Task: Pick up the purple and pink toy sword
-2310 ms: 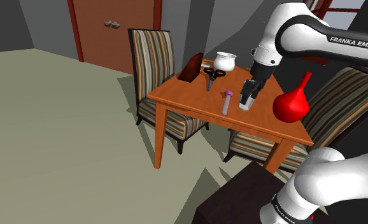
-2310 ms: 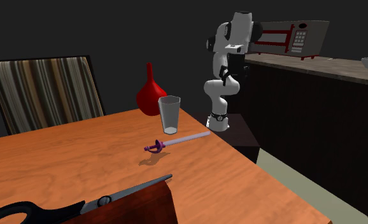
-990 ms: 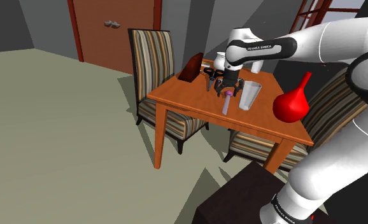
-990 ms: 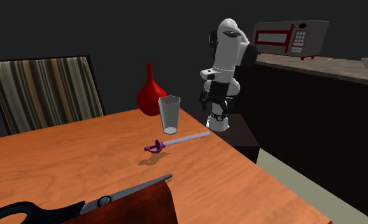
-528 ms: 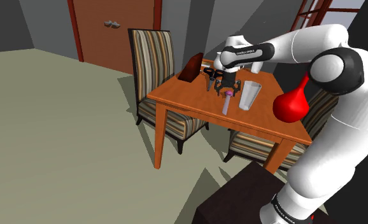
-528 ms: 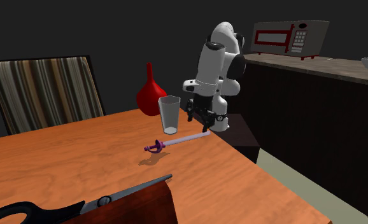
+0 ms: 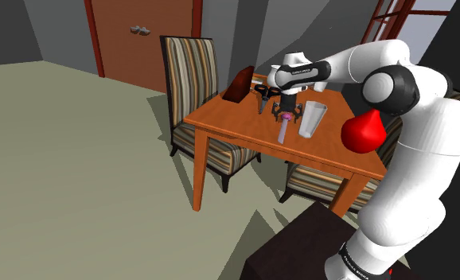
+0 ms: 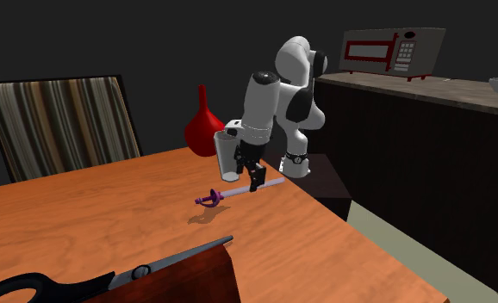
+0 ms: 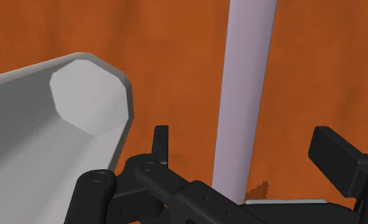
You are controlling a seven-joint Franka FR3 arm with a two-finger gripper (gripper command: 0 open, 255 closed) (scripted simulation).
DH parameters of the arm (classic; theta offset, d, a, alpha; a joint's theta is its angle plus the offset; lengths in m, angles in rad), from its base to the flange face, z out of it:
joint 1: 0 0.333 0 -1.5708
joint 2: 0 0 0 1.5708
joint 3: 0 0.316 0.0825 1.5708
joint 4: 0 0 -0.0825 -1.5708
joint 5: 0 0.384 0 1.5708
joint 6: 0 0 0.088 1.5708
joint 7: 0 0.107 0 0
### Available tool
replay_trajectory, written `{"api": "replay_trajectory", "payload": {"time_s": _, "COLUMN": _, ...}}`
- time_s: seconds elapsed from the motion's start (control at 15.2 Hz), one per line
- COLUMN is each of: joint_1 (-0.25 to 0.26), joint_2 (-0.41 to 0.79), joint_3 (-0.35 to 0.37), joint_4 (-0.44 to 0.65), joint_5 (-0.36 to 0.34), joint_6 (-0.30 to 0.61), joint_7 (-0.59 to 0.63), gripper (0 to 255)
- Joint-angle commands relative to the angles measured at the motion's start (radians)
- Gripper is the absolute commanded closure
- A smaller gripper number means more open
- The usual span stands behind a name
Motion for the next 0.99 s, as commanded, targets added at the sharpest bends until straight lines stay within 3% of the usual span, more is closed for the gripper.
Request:
{"api": "replay_trajectory", "payload": {"time_s": 0.0, "joint_1": -0.001, "joint_2": 0.010, "joint_3": -0.001, "joint_4": -0.013, "joint_5": -0.001, "joint_6": 0.023, "joint_7": 0.007, "gripper": 0}}
{"api": "replay_trajectory", "payload": {"time_s": 0.33, "joint_1": -0.001, "joint_2": 0.022, "joint_3": -0.001, "joint_4": -0.045, "joint_5": -0.003, "joint_6": 0.066, "joint_7": 0.014, "gripper": 0}}
{"api": "replay_trajectory", "payload": {"time_s": 0.4, "joint_1": -0.002, "joint_2": 0.021, "joint_3": -0.002, "joint_4": -0.049, "joint_5": -0.003, "joint_6": 0.068, "joint_7": 0.013, "gripper": 255}}
{"api": "replay_trajectory", "payload": {"time_s": 0.92, "joint_1": -0.002, "joint_2": 0.023, "joint_3": -0.001, "joint_4": -0.045, "joint_5": -0.003, "joint_6": 0.067, "joint_7": 0.013, "gripper": 255}}
